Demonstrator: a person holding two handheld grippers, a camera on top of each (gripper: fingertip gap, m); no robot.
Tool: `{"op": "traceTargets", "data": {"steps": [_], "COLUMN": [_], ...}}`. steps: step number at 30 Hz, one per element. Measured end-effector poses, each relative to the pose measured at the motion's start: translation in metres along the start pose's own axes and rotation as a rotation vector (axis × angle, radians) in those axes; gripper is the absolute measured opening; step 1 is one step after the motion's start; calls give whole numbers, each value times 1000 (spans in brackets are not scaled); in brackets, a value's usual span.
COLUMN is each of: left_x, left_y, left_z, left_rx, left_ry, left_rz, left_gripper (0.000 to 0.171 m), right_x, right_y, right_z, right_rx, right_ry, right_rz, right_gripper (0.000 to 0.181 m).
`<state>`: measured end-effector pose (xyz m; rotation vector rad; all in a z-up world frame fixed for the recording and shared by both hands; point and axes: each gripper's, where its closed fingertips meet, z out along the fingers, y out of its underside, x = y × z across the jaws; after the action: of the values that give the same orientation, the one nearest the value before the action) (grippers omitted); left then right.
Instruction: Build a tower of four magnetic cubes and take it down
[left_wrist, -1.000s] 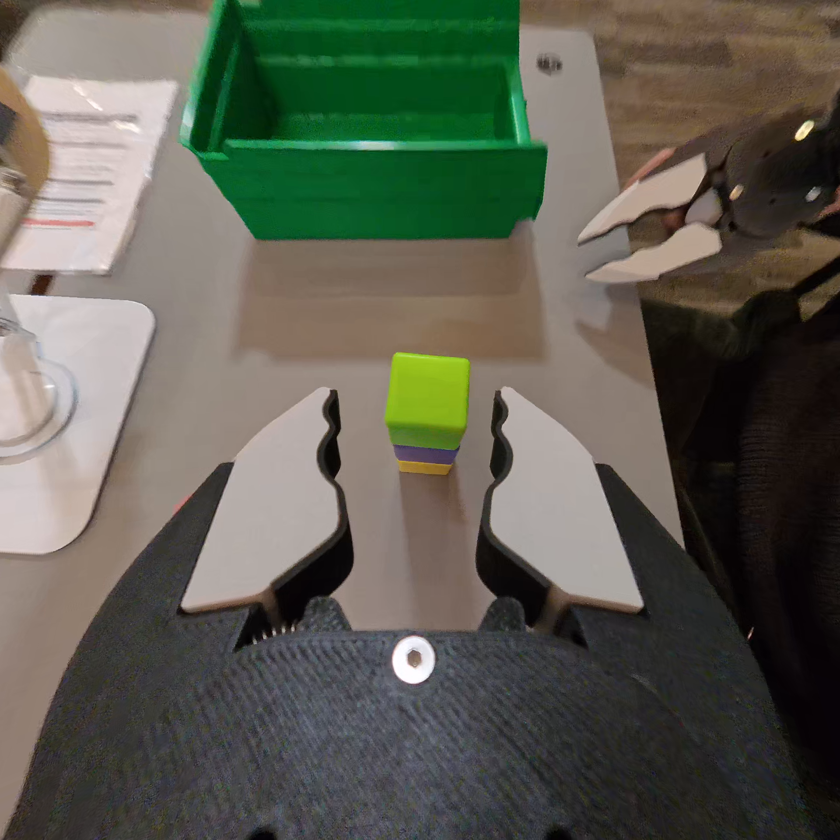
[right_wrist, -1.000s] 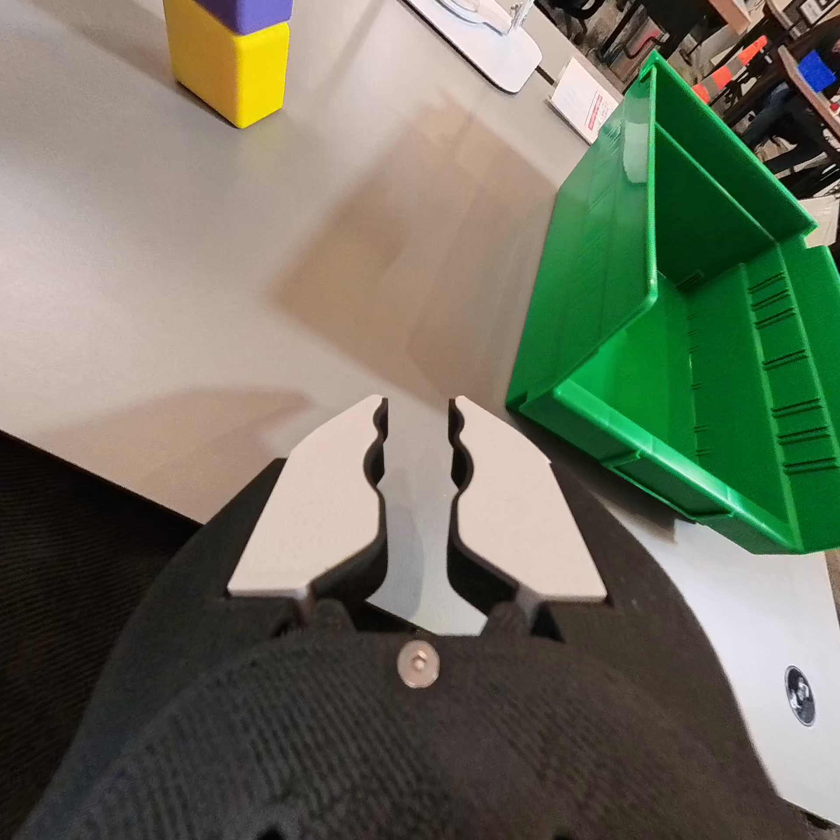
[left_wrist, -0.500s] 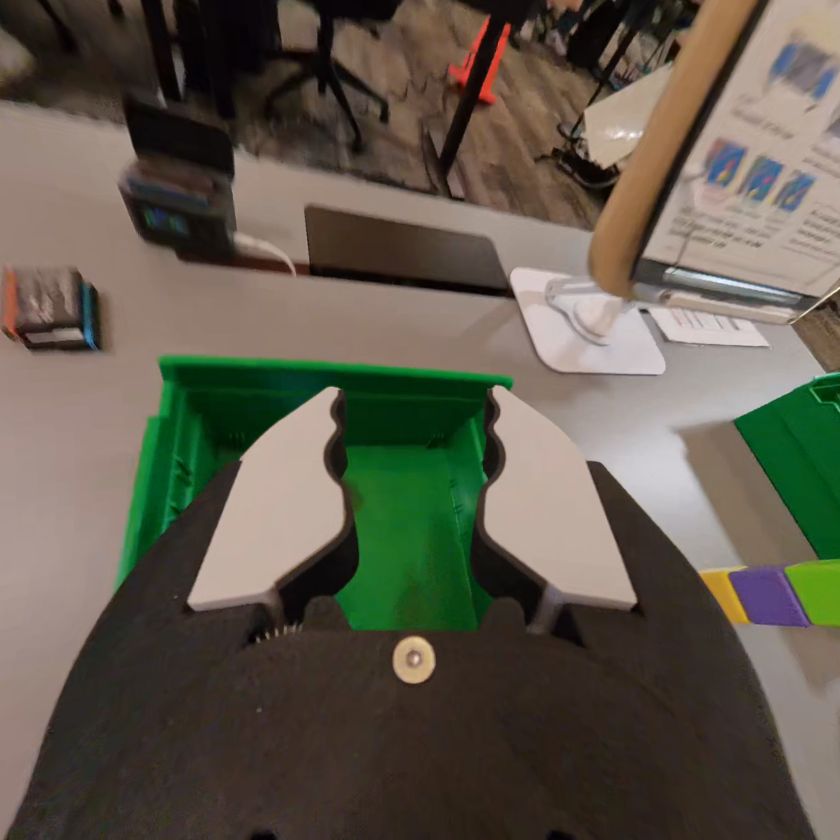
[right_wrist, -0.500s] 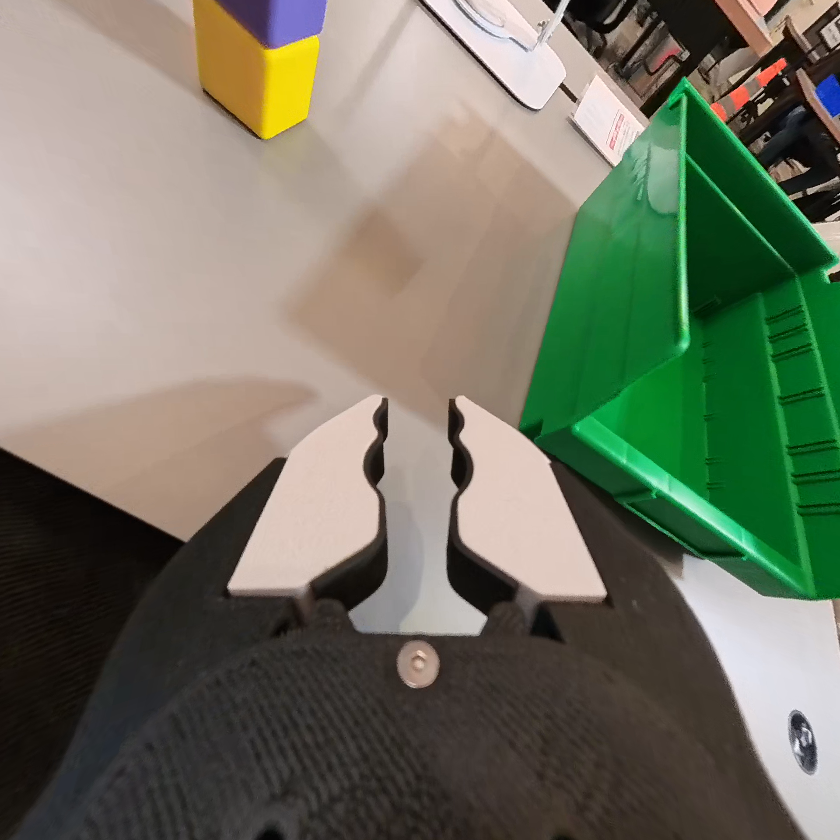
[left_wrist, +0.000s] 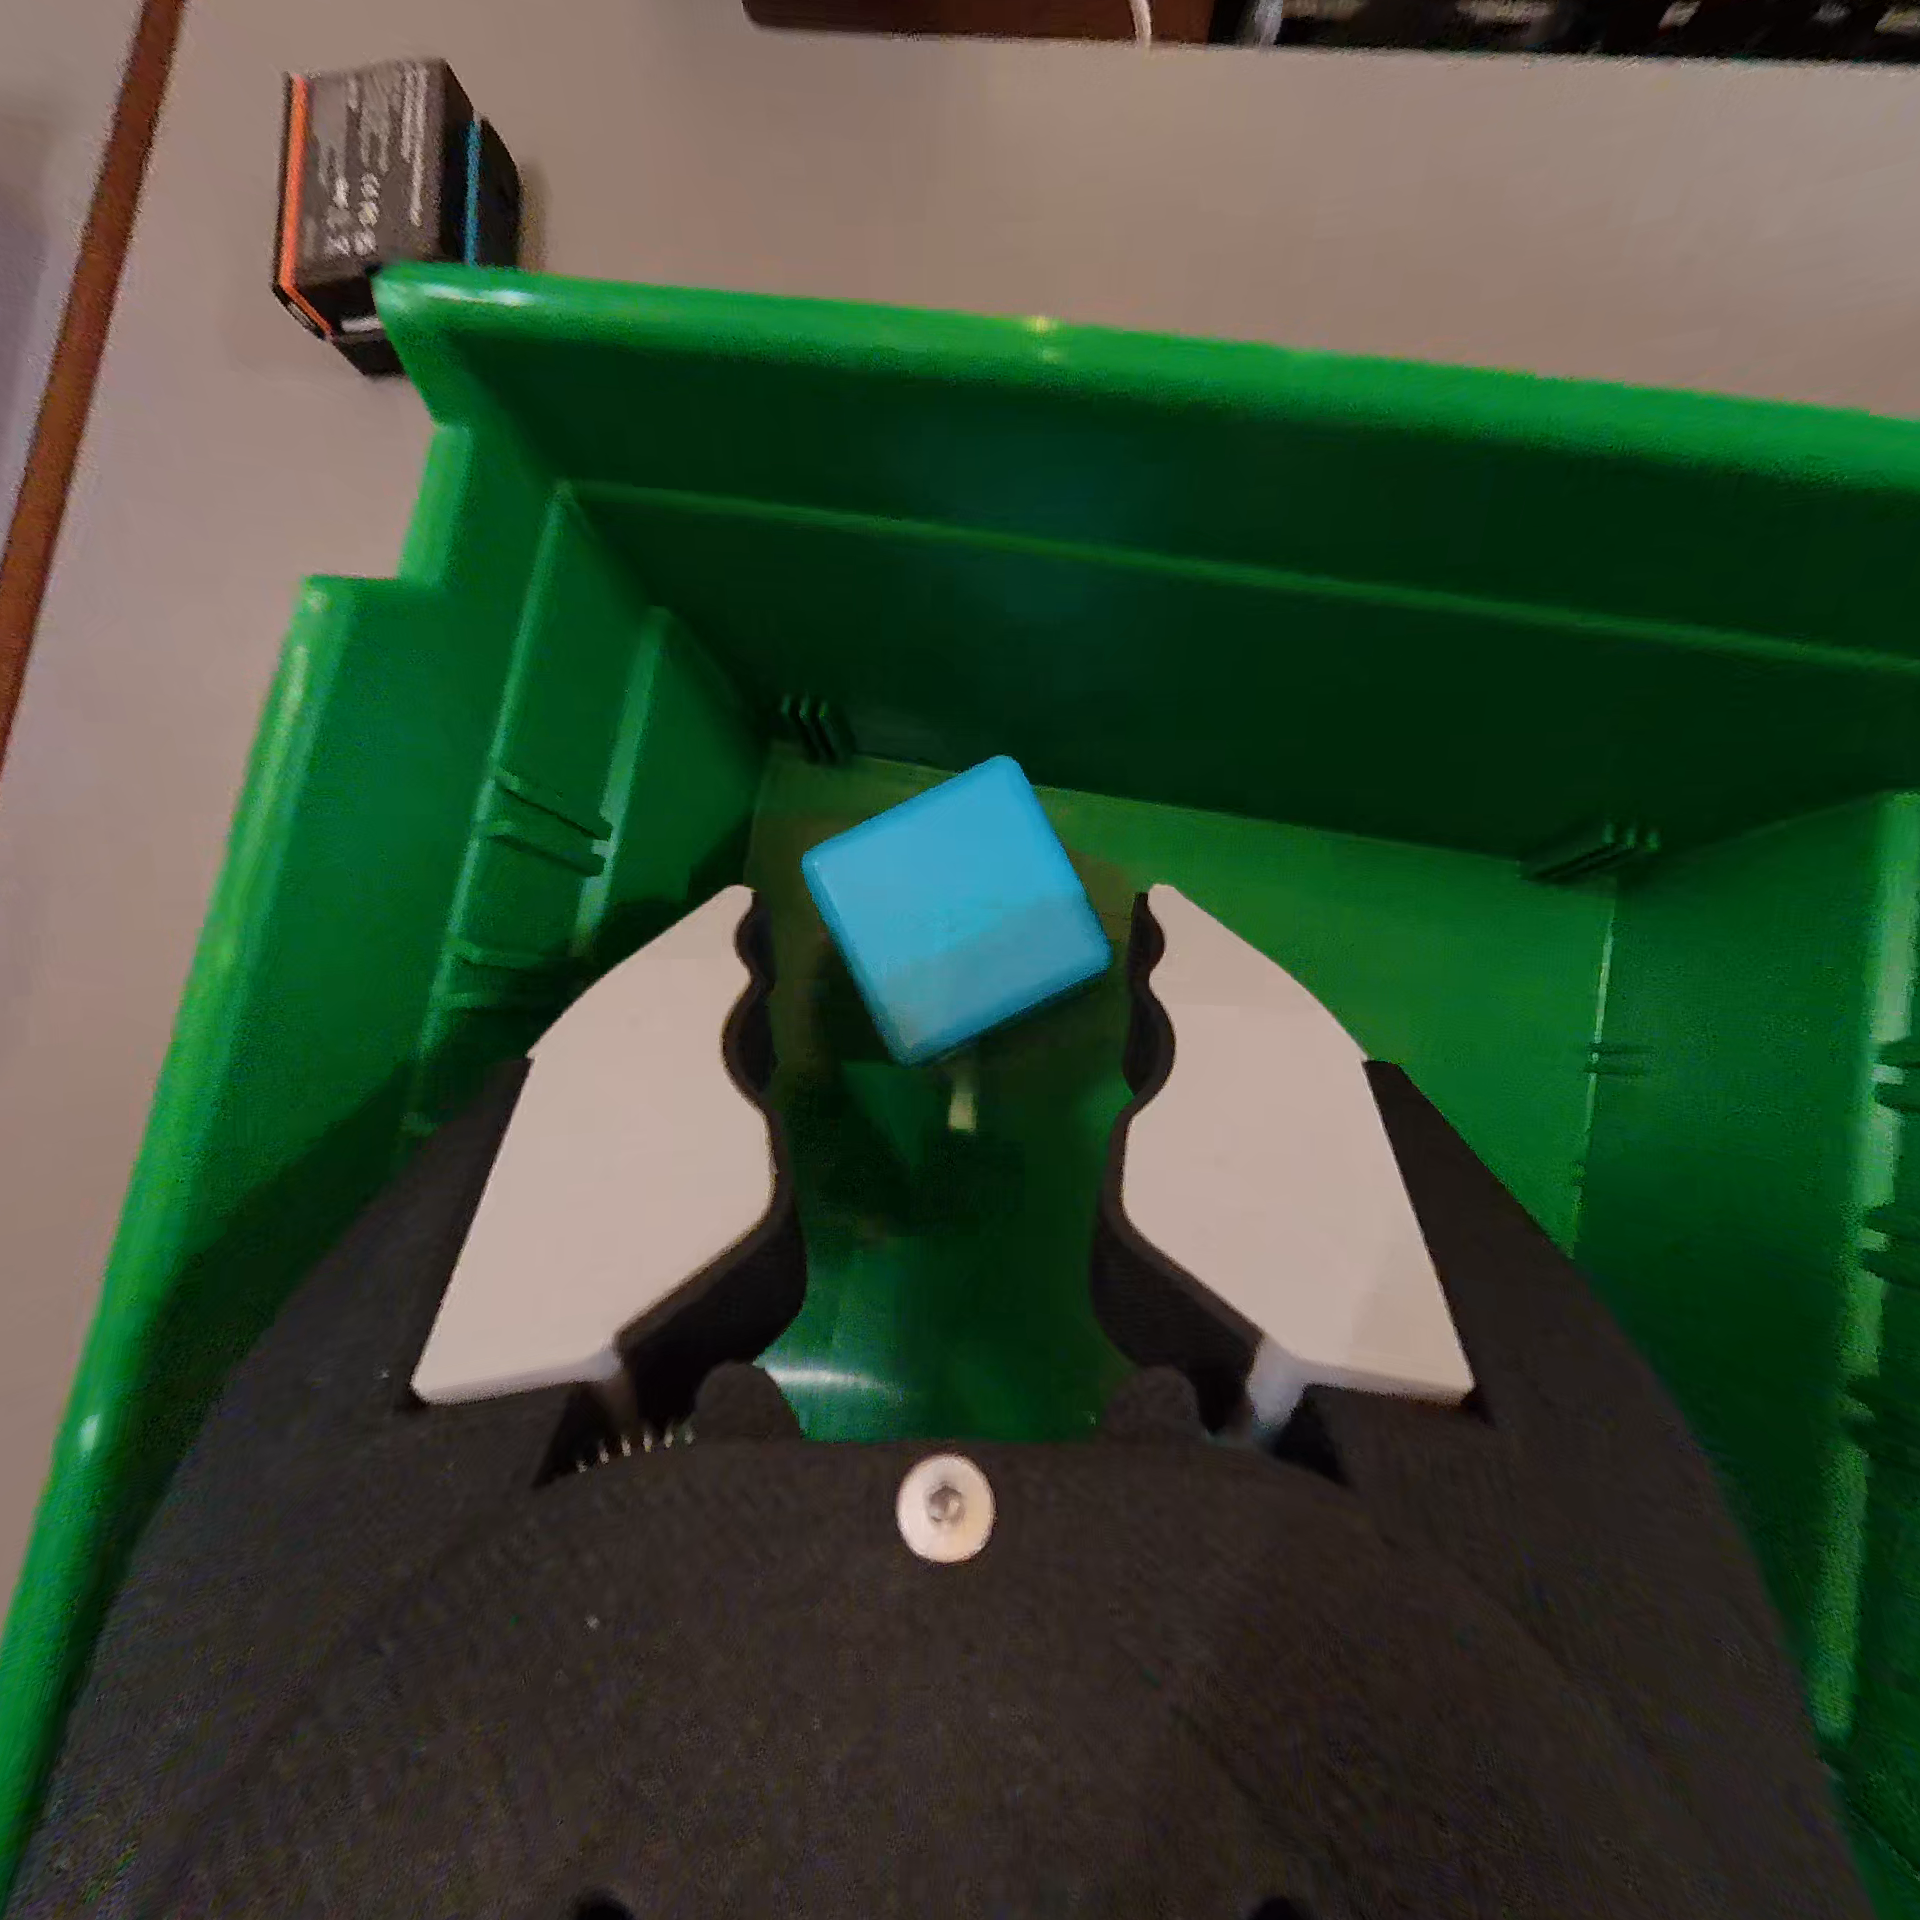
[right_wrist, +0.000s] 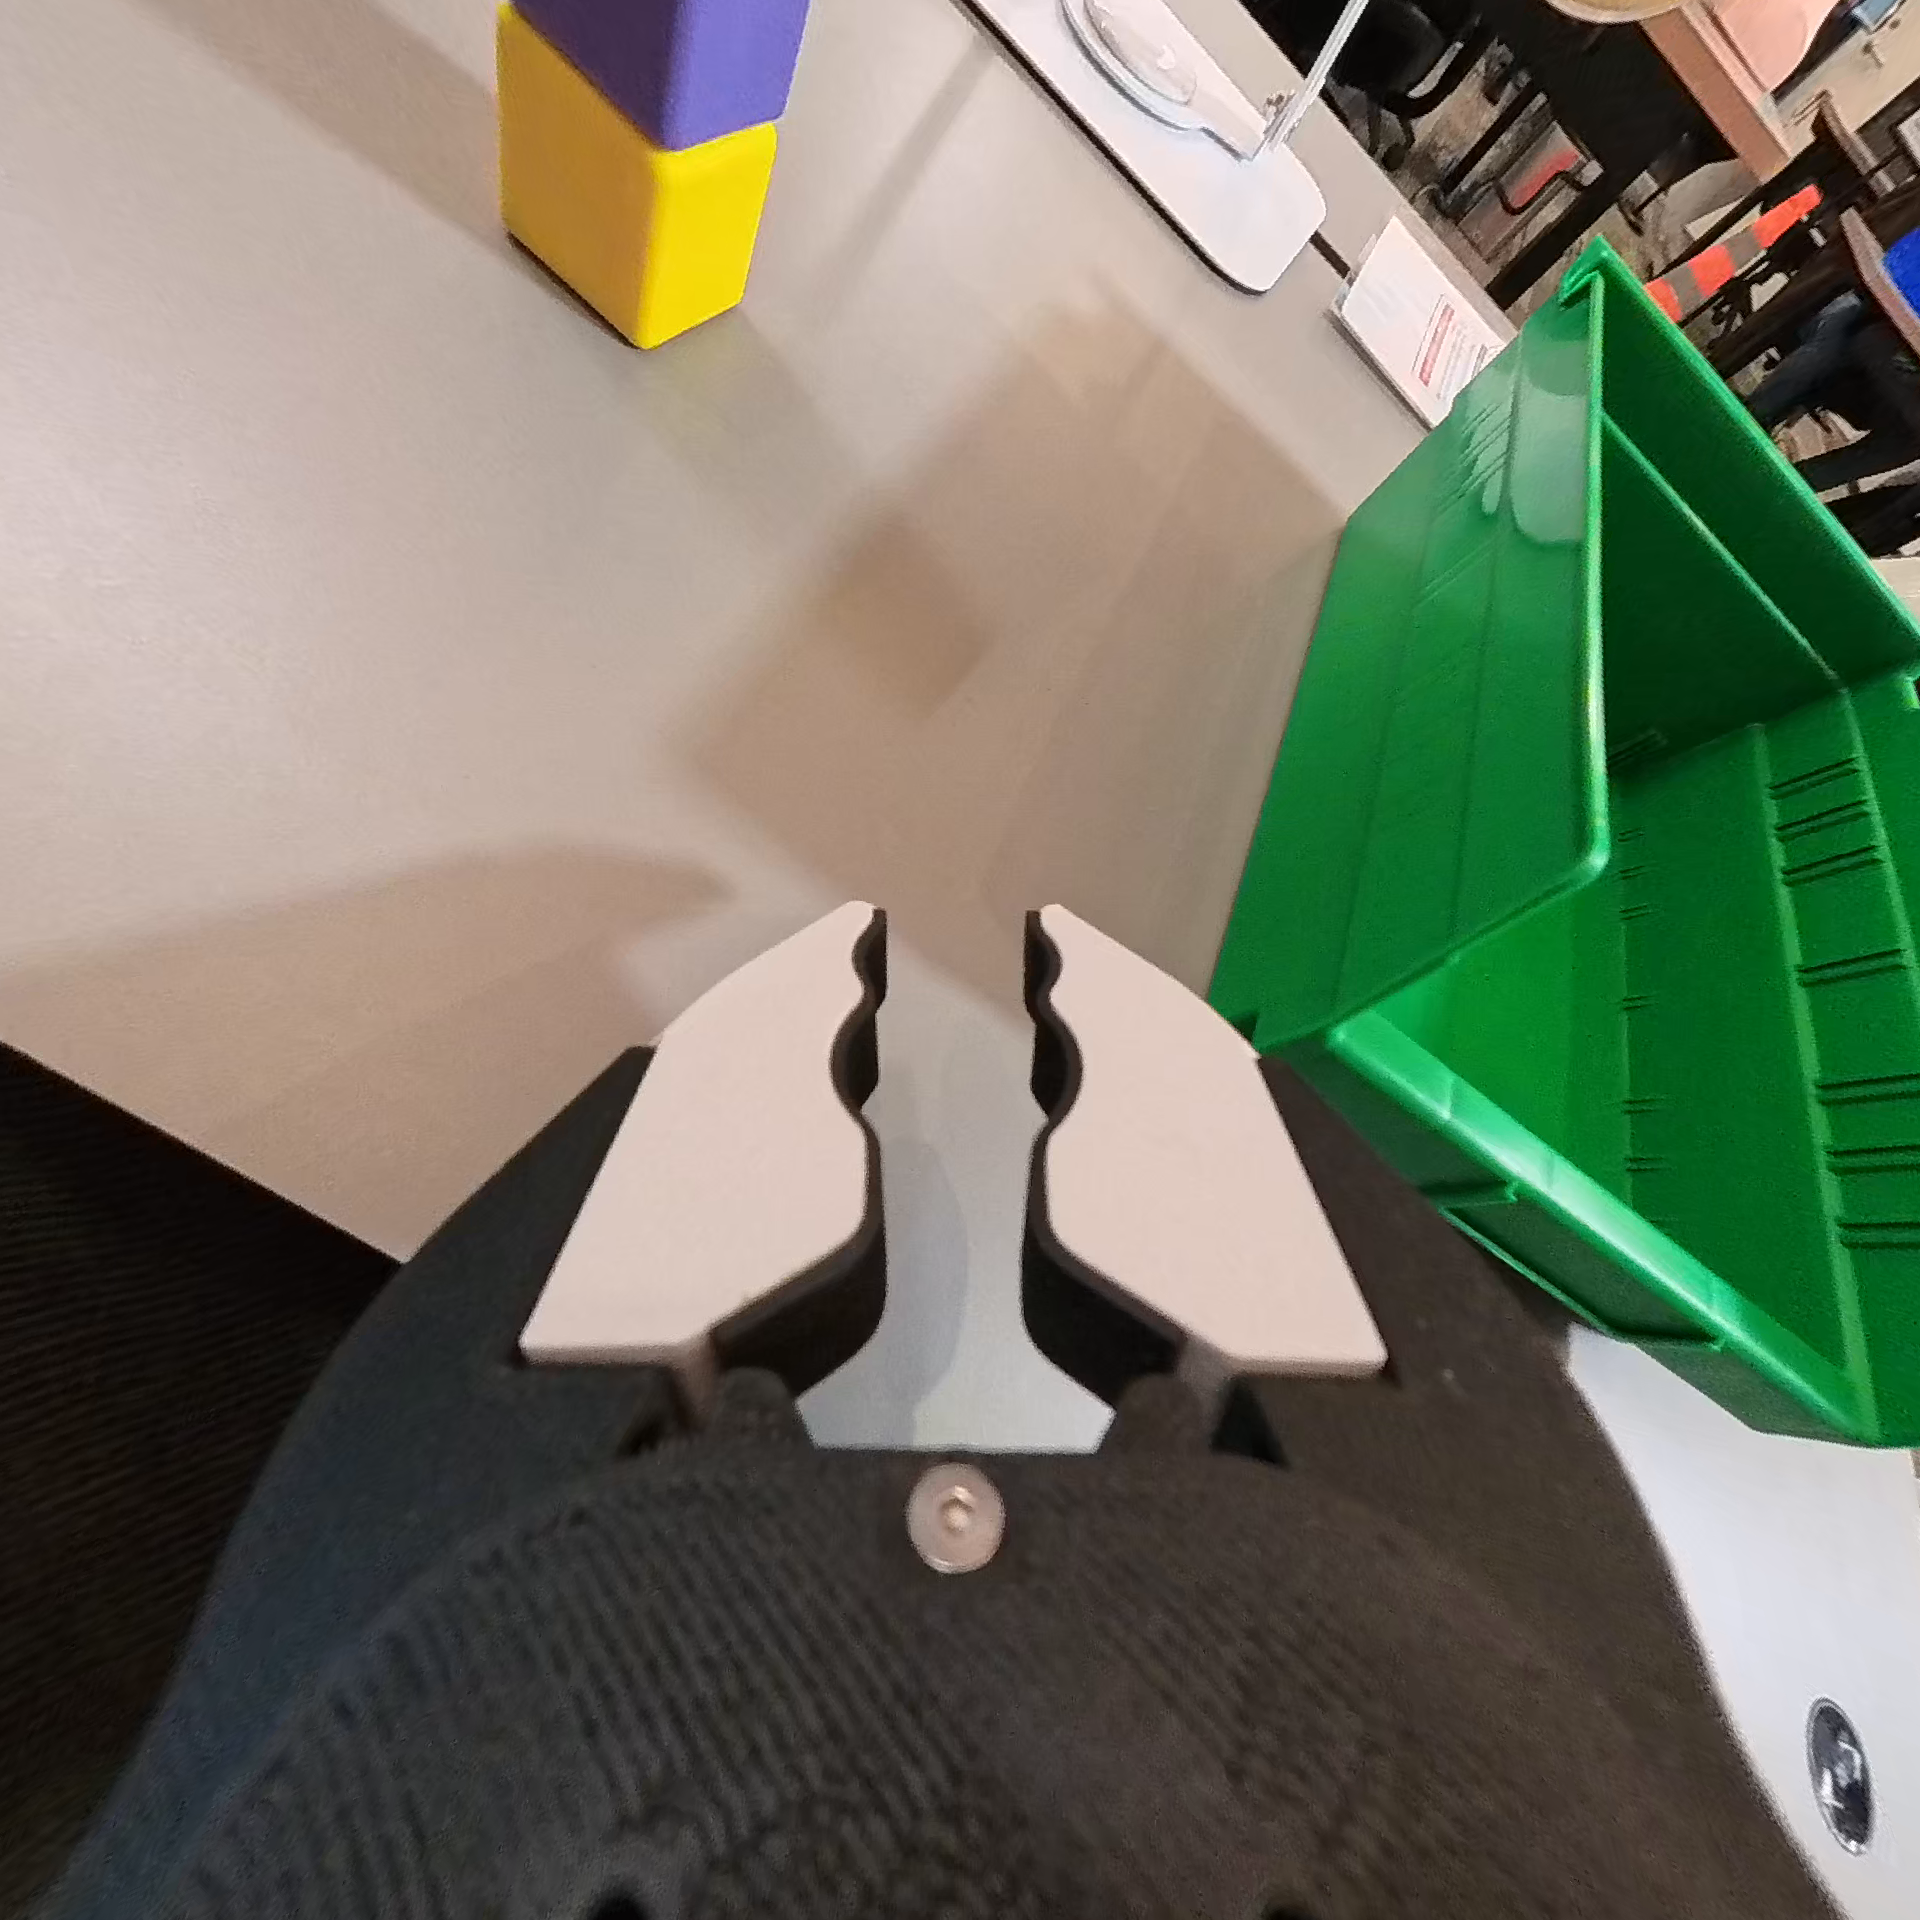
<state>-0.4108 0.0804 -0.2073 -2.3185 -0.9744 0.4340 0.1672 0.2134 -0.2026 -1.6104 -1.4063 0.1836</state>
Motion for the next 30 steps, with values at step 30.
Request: {"op": "traceTargets", "data": {"steps": [30], "left_x": [271], "left_y": [18], "left_z": [-266], "left_rx": [438], "left_ry": [1163], "left_rz": [1067], "left_gripper": [52], "right_x": [0], "right_y": [1], "right_z": [0], "right_rx": [-7], "right_ry": [9], "right_rz": [-13], "right_gripper": [26]}}
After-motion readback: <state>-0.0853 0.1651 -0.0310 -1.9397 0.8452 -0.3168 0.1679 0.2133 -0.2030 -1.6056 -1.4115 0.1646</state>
